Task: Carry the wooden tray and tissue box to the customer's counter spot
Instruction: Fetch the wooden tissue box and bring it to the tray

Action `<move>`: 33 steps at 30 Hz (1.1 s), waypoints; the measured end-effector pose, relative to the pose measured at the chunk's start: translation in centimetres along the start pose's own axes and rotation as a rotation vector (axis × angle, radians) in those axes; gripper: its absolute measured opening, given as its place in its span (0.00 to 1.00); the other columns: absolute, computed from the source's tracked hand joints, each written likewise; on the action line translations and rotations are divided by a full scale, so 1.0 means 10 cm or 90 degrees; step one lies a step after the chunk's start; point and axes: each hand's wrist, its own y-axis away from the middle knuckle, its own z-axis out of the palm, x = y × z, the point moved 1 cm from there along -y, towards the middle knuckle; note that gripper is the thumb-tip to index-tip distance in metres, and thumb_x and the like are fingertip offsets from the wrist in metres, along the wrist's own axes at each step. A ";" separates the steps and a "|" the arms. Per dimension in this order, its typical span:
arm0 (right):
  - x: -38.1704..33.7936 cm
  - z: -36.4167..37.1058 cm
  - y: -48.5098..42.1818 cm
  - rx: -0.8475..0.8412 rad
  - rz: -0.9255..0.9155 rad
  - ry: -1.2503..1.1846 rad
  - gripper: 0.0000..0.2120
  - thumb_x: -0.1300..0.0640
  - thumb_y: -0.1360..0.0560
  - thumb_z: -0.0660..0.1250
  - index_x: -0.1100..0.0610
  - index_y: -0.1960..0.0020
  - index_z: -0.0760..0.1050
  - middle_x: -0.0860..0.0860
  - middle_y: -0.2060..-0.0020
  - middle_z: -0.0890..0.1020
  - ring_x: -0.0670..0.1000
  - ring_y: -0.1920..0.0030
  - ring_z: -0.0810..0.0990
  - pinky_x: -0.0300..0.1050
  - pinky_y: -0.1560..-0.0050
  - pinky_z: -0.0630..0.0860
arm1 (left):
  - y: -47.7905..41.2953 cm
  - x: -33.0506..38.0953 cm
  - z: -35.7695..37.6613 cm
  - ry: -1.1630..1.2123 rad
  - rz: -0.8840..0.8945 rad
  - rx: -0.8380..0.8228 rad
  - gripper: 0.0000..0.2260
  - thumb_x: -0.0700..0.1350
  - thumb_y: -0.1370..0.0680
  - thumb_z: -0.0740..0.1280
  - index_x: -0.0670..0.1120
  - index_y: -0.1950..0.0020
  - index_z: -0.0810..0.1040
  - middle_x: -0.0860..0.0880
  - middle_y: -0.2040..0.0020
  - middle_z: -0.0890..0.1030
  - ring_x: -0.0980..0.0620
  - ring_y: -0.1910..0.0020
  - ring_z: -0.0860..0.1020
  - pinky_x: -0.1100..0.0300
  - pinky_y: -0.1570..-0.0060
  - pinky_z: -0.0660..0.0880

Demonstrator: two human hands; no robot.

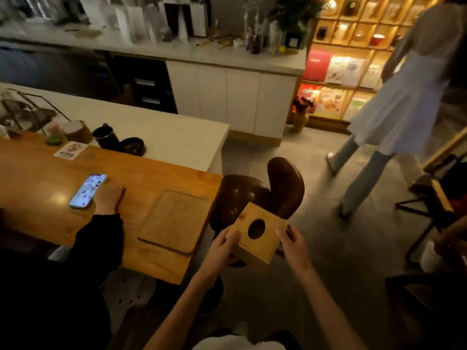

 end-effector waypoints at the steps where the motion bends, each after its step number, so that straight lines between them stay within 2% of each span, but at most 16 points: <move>1: -0.07 0.00 -0.18 -0.017 -0.006 0.015 0.19 0.43 0.23 0.63 0.52 0.36 0.73 0.50 0.46 0.82 0.48 0.47 0.83 0.41 0.54 0.81 | -0.15 0.03 0.01 0.012 -0.010 0.034 0.24 0.66 0.24 0.63 0.59 0.31 0.71 0.50 0.35 0.76 0.48 0.37 0.77 0.48 0.42 0.79; 3: -0.17 0.02 -0.56 -0.059 -0.003 0.034 0.23 0.40 0.24 0.63 0.52 0.35 0.72 0.50 0.45 0.81 0.50 0.45 0.82 0.45 0.49 0.80 | -0.39 0.14 0.02 0.034 -0.033 0.091 0.21 0.63 0.22 0.61 0.57 0.32 0.71 0.50 0.37 0.76 0.51 0.38 0.76 0.55 0.44 0.77; 5: -0.27 0.05 -0.93 -0.113 -0.013 0.051 0.22 0.42 0.23 0.62 0.53 0.35 0.72 0.50 0.45 0.81 0.48 0.45 0.81 0.41 0.51 0.77 | -0.60 0.25 0.01 0.055 -0.047 0.124 0.19 0.61 0.22 0.61 0.56 0.33 0.71 0.51 0.38 0.77 0.52 0.39 0.77 0.59 0.46 0.75; 6: -0.32 0.06 -1.13 -0.144 -0.017 0.063 0.22 0.42 0.24 0.62 0.54 0.35 0.73 0.50 0.46 0.81 0.48 0.45 0.80 0.39 0.52 0.76 | -0.70 0.30 0.01 0.059 -0.048 0.142 0.21 0.62 0.22 0.62 0.55 0.32 0.71 0.51 0.38 0.77 0.52 0.39 0.77 0.58 0.46 0.76; 8: -0.42 0.10 -1.52 -0.204 -0.013 0.073 0.25 0.41 0.26 0.63 0.55 0.36 0.73 0.51 0.46 0.82 0.50 0.45 0.81 0.42 0.49 0.78 | -0.86 0.39 0.00 0.075 -0.062 0.191 0.25 0.63 0.24 0.64 0.54 0.30 0.69 0.51 0.37 0.76 0.52 0.39 0.77 0.56 0.45 0.77; 10: -0.55 0.14 -1.90 -0.295 -0.008 0.085 0.25 0.39 0.27 0.63 0.52 0.35 0.74 0.50 0.44 0.82 0.50 0.43 0.81 0.49 0.43 0.79 | -1.00 0.45 -0.01 0.111 -0.086 0.232 0.30 0.63 0.26 0.67 0.55 0.27 0.66 0.52 0.36 0.75 0.51 0.39 0.77 0.51 0.42 0.78; 12: -0.69 0.20 -2.23 -0.382 0.006 0.117 0.25 0.39 0.26 0.63 0.47 0.32 0.73 0.48 0.40 0.80 0.47 0.41 0.80 0.49 0.40 0.78 | -1.07 0.50 0.01 0.150 -0.122 0.233 0.33 0.62 0.27 0.71 0.58 0.26 0.62 0.52 0.36 0.74 0.50 0.39 0.77 0.46 0.39 0.77; 14: -0.89 0.33 -2.52 -0.487 -0.003 0.159 0.28 0.41 0.25 0.62 0.48 0.27 0.68 0.47 0.36 0.77 0.46 0.39 0.78 0.46 0.40 0.77 | -1.15 0.50 0.08 0.190 -0.124 0.231 0.37 0.60 0.28 0.73 0.63 0.25 0.57 0.51 0.34 0.74 0.47 0.38 0.77 0.43 0.39 0.77; 16: -1.01 0.52 -2.75 -0.564 0.001 0.197 0.27 0.42 0.22 0.61 0.47 0.25 0.65 0.49 0.36 0.77 0.47 0.40 0.79 0.48 0.39 0.77 | -1.23 0.49 0.14 0.226 -0.123 0.249 0.43 0.61 0.31 0.75 0.65 0.24 0.53 0.49 0.33 0.74 0.46 0.37 0.78 0.43 0.38 0.76; 19: -1.09 0.82 -2.91 -0.666 0.028 0.224 0.31 0.39 0.22 0.60 0.45 0.22 0.57 0.51 0.36 0.78 0.51 0.40 0.80 0.54 0.38 0.78 | -1.34 0.54 0.20 0.334 -0.084 0.342 0.47 0.59 0.33 0.77 0.65 0.23 0.51 0.48 0.32 0.72 0.46 0.37 0.77 0.44 0.37 0.75; 21: -1.11 1.02 -2.97 -0.730 0.087 0.202 0.31 0.39 0.22 0.60 0.45 0.23 0.57 0.53 0.35 0.77 0.54 0.40 0.81 0.52 0.43 0.81 | -1.44 0.56 0.11 0.421 -0.044 0.418 0.45 0.53 0.30 0.76 0.65 0.23 0.51 0.47 0.32 0.71 0.44 0.36 0.77 0.42 0.37 0.75; 23: -1.14 1.20 -2.98 -0.761 0.088 0.231 0.25 0.40 0.20 0.57 0.44 0.26 0.58 0.53 0.36 0.78 0.53 0.42 0.82 0.47 0.48 0.82 | -1.52 0.56 -0.01 0.464 -0.023 0.476 0.43 0.50 0.28 0.75 0.65 0.23 0.52 0.45 0.31 0.70 0.43 0.37 0.77 0.42 0.38 0.76; 27: -1.12 1.56 -3.06 -0.741 0.028 0.298 0.26 0.37 0.20 0.54 0.43 0.24 0.58 0.50 0.35 0.77 0.50 0.40 0.80 0.55 0.39 0.78 | -1.66 0.59 -0.25 0.443 -0.046 0.519 0.36 0.46 0.22 0.70 0.63 0.22 0.53 0.48 0.32 0.72 0.45 0.37 0.77 0.45 0.40 0.77; 30: -1.19 1.79 -3.18 -0.747 0.014 0.317 0.25 0.40 0.19 0.53 0.44 0.24 0.58 0.49 0.36 0.76 0.49 0.41 0.79 0.49 0.44 0.80 | -1.77 0.70 -0.41 0.416 -0.055 0.526 0.33 0.45 0.20 0.65 0.62 0.22 0.51 0.53 0.35 0.72 0.49 0.37 0.75 0.53 0.45 0.78; 31: -1.23 1.85 -3.22 -0.750 0.012 0.324 0.25 0.40 0.19 0.53 0.44 0.24 0.58 0.49 0.36 0.76 0.49 0.41 0.79 0.47 0.46 0.79 | -1.81 0.72 -0.46 0.419 -0.067 0.525 0.33 0.45 0.19 0.65 0.62 0.22 0.50 0.52 0.33 0.71 0.49 0.37 0.75 0.51 0.42 0.77; 33: -1.29 1.94 -3.29 -0.743 0.015 0.336 0.26 0.39 0.19 0.53 0.46 0.23 0.60 0.50 0.36 0.76 0.50 0.41 0.78 0.50 0.44 0.78 | -1.87 0.79 -0.53 0.431 -0.088 0.522 0.31 0.46 0.18 0.63 0.63 0.22 0.49 0.49 0.29 0.70 0.48 0.36 0.75 0.46 0.37 0.76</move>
